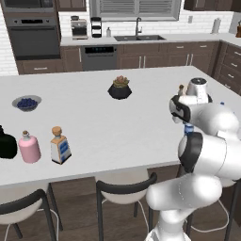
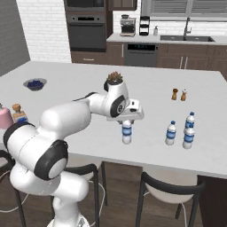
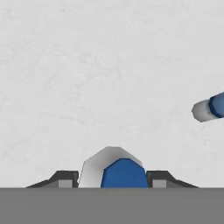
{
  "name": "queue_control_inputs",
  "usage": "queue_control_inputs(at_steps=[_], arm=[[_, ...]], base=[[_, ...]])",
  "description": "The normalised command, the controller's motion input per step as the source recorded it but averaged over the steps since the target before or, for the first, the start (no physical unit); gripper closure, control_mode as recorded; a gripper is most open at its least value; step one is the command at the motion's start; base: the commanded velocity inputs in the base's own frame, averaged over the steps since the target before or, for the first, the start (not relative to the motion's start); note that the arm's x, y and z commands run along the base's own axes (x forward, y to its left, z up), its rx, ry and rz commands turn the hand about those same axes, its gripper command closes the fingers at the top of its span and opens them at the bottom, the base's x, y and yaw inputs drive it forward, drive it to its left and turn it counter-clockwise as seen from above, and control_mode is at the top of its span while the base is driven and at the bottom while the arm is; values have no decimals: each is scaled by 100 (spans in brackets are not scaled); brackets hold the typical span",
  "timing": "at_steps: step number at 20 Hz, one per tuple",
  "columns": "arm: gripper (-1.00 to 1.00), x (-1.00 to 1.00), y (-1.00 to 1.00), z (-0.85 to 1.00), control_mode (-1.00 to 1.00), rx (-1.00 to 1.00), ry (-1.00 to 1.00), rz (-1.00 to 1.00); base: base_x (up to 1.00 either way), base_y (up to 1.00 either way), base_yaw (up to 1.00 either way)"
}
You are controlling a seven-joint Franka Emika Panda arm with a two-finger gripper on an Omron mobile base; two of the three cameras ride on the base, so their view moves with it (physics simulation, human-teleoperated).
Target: Move the plastic bottles in the middle to the plastics group, and the glass bottles in the middle to the glass group.
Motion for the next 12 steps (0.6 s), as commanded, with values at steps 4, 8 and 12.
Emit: queue_control_inputs(at_steps=[4,8,12], arm=[[100,0,-97,0,-100,0,0,0],[100,0,-94,0,-100,0,0,0],[100,0,-76,-1,-100,0,-1,0]], base=[[0,0,0],[0,0,0],[0,0,0]])
